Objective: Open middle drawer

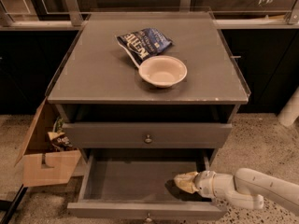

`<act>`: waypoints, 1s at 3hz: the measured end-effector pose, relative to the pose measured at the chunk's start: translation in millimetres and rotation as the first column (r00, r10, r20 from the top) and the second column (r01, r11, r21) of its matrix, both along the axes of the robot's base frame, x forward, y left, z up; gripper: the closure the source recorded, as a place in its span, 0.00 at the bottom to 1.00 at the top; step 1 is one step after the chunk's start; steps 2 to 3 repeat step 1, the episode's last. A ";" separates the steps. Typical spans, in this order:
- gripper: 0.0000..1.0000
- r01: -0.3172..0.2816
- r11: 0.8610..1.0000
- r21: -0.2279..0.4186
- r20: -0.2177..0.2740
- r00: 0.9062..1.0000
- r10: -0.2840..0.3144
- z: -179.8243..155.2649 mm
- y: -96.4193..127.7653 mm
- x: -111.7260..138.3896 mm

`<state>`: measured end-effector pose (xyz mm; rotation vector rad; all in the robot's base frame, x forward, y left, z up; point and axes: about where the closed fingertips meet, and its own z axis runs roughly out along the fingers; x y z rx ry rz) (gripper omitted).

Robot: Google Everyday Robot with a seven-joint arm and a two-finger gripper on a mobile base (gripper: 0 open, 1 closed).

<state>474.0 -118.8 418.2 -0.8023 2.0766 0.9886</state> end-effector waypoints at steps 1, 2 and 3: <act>0.01 0.000 1.000 0.000 0.000 1.000 0.000 0.0 0.1 0.0; 0.01 0.000 1.000 0.000 0.000 1.000 0.000 0.0 0.1 0.0; 0.01 0.000 1.000 0.000 0.000 1.000 0.000 0.0 0.1 0.0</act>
Offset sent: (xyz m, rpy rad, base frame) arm 0.0000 0.0000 0.0000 0.0000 0.0000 0.0000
